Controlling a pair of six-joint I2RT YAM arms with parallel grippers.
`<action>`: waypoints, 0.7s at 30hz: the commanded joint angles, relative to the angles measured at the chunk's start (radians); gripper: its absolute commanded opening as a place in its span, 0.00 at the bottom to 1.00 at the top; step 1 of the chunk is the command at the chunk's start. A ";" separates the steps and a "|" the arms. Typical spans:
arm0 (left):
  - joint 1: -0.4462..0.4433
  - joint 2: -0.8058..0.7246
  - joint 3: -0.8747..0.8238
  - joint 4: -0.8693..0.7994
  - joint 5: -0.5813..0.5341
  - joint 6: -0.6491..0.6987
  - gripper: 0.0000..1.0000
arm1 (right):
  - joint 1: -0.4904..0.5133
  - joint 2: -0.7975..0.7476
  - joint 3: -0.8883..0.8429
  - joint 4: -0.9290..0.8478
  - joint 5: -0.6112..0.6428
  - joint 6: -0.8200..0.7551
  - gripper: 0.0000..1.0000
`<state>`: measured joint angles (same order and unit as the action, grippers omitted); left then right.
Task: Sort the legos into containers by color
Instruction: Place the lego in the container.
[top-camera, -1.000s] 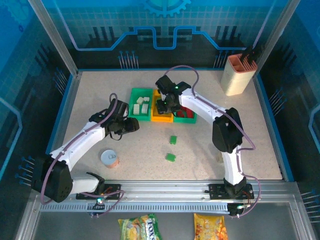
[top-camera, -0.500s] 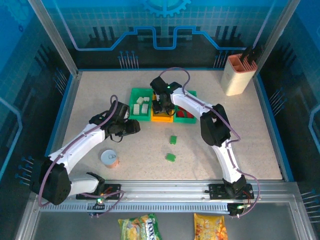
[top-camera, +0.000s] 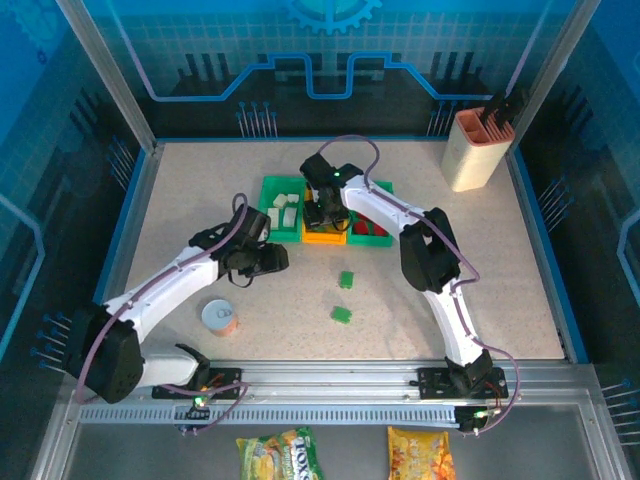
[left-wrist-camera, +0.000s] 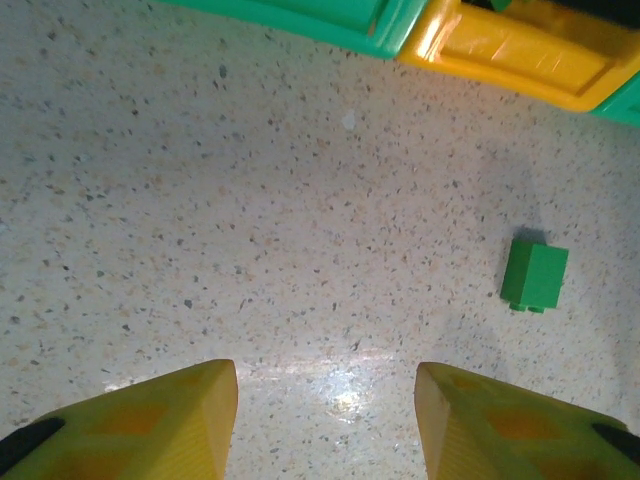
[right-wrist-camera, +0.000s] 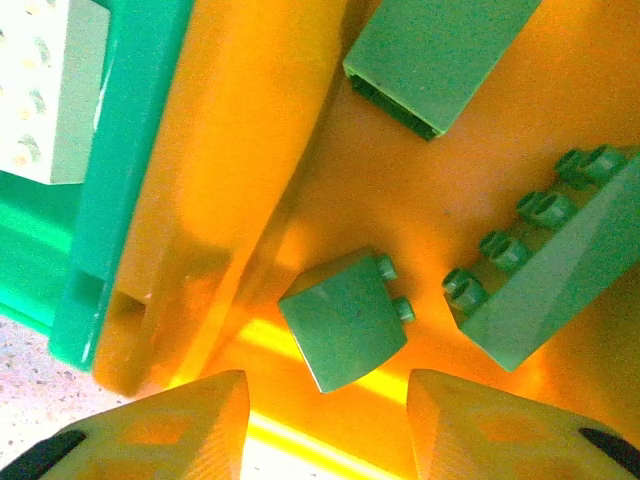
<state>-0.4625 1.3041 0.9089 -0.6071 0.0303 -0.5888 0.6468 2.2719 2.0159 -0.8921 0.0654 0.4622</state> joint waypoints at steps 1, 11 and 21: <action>-0.029 0.041 0.049 -0.010 -0.009 -0.020 0.51 | -0.004 -0.086 0.029 -0.036 -0.019 -0.011 0.47; -0.141 0.202 0.140 0.019 -0.003 -0.043 0.51 | -0.022 -0.268 -0.093 -0.030 0.021 -0.026 0.47; -0.258 0.435 0.339 -0.014 -0.005 -0.059 0.51 | -0.124 -0.523 -0.370 0.033 0.026 -0.011 0.47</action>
<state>-0.6983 1.6939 1.1866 -0.5949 0.0303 -0.6300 0.5552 1.8118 1.6985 -0.8673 0.0765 0.4511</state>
